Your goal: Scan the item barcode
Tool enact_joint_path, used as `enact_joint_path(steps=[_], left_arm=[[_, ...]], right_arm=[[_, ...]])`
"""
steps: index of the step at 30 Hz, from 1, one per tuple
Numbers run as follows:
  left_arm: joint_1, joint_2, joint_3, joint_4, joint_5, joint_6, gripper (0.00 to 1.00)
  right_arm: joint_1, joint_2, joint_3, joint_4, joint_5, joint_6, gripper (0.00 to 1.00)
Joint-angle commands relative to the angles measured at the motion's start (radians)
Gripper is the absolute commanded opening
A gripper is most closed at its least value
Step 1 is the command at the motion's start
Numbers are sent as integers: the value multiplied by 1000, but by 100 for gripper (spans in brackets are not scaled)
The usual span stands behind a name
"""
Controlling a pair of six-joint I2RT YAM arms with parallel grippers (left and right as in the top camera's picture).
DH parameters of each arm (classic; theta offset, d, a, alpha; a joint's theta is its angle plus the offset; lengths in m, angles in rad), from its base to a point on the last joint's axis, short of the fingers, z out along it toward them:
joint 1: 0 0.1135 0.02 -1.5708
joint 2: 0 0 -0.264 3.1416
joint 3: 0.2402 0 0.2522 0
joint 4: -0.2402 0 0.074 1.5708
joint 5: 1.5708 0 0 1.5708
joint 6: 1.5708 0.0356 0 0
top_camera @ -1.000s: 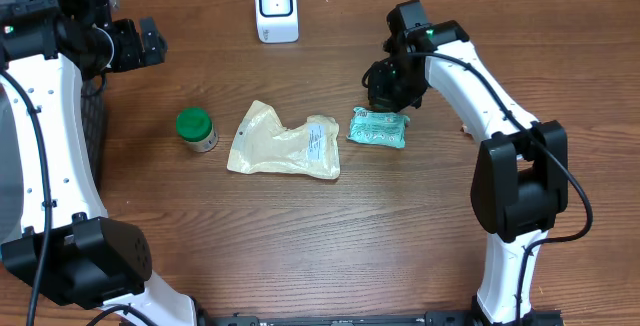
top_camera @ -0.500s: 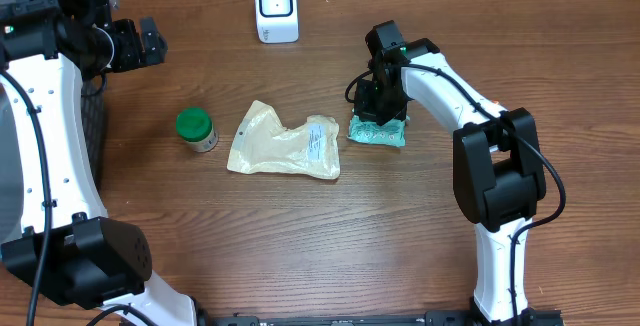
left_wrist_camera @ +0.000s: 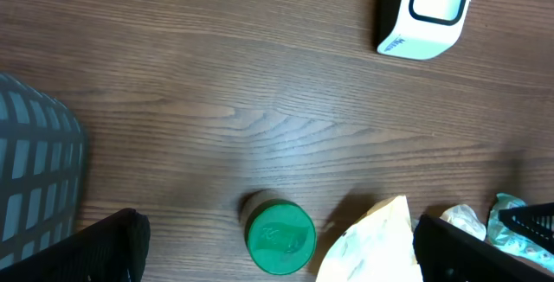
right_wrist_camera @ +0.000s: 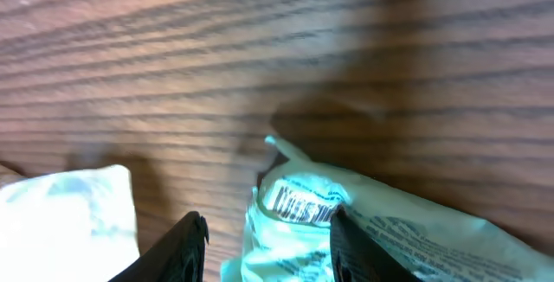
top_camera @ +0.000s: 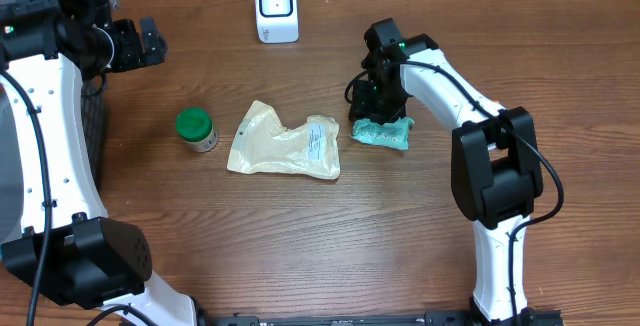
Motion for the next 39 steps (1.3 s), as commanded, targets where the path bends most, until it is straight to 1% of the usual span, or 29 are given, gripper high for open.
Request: enact_joint_path(steps=[1, 4, 7, 11, 12, 13, 14, 16, 21, 26, 29, 39], left_arm=[[0, -14, 10, 4, 5, -6, 100], [-1, -14, 10, 4, 5, -6, 100], [-1, -14, 10, 4, 5, -6, 100], [-1, -14, 10, 4, 5, -6, 99], [-1, -14, 10, 4, 5, -6, 100], [-1, -14, 10, 4, 5, -6, 100], [-1, -14, 10, 4, 5, -6, 100], [-1, -14, 10, 4, 5, -6, 99], [-1, -14, 10, 4, 5, -6, 99], [-1, -14, 10, 4, 5, -6, 100], [-1, -14, 10, 4, 5, -6, 100], [-1, -14, 10, 4, 5, -6, 99]], right_arm=[[-23, 4, 101, -61, 26, -51, 44], [-43, -60, 233, -204, 19, -43, 42], [-87, -127, 265, -291, -2, -43, 40], [-172, -189, 265, -373, -20, -44, 41], [-213, -196, 264, -406, -20, -56, 44], [-232, -196, 261, -420, -20, -61, 51], [-249, -195, 249, -425, -24, -77, 55], [-274, -193, 206, -404, -40, -94, 61], [-292, -191, 47, -301, -71, -108, 62], [-292, -191, -103, -207, -167, -107, 62], [-292, -191, -188, -141, -222, -81, 62], [-265, -190, -349, 66, -221, 59, 61]])
